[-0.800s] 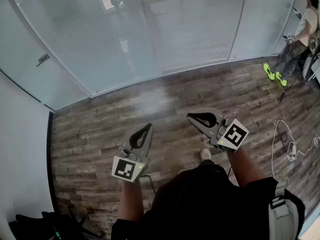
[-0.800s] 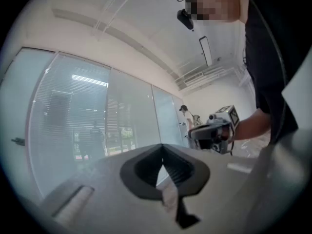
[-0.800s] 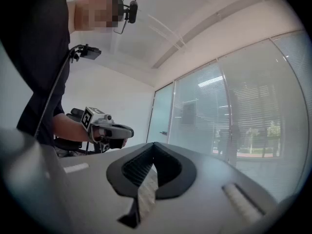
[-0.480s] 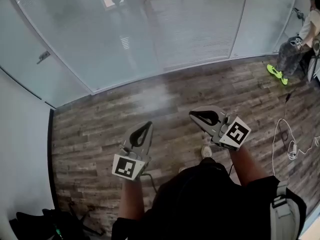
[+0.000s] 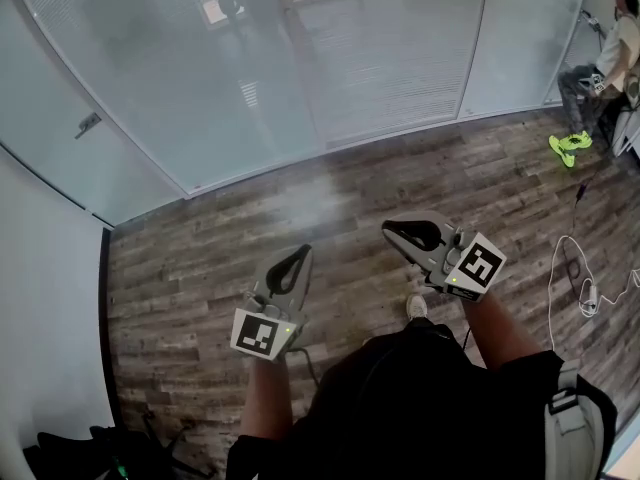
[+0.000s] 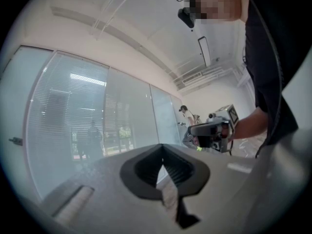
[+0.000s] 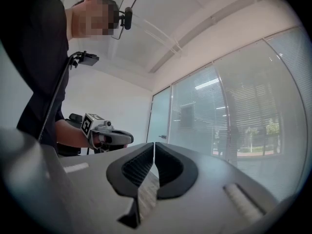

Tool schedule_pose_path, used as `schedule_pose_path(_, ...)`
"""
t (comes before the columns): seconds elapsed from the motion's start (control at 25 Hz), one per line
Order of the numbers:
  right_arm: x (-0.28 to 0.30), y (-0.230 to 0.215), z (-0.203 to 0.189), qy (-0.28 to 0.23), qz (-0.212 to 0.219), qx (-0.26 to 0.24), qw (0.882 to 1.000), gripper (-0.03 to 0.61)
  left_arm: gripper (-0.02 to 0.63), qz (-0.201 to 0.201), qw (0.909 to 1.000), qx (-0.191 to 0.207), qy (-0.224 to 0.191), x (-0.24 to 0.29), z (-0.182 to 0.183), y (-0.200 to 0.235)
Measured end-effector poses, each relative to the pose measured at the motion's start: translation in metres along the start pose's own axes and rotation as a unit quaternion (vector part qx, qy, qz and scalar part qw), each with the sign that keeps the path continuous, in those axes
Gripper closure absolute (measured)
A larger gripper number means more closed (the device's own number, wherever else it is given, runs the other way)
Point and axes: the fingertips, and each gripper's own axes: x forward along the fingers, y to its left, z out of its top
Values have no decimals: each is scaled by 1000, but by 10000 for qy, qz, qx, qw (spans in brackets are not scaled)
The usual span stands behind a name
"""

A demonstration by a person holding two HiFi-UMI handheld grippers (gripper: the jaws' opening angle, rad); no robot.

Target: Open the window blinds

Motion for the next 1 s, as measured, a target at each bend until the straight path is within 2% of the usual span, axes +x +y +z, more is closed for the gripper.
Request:
schedule_pose_path(0.28,-1,0,-3,217,-9,-112,9997,574,609,-88,9998,-77,-183,5,3,1)
schedule_pose_path(0.44,5,5,2,131,158,-165,9997,574,609,-103,9998,-56,-172,3,-1,2)
schedule_pose_path(0.64,13,10,6,180,137,-219,9995,574,609,-83,9996,-107,-240,-3,-1,6)
schedule_pose_path(1.0,12,8,-9,290,174,-69,9994,574,609,-96,9997,-156,-169,2,-10,4)
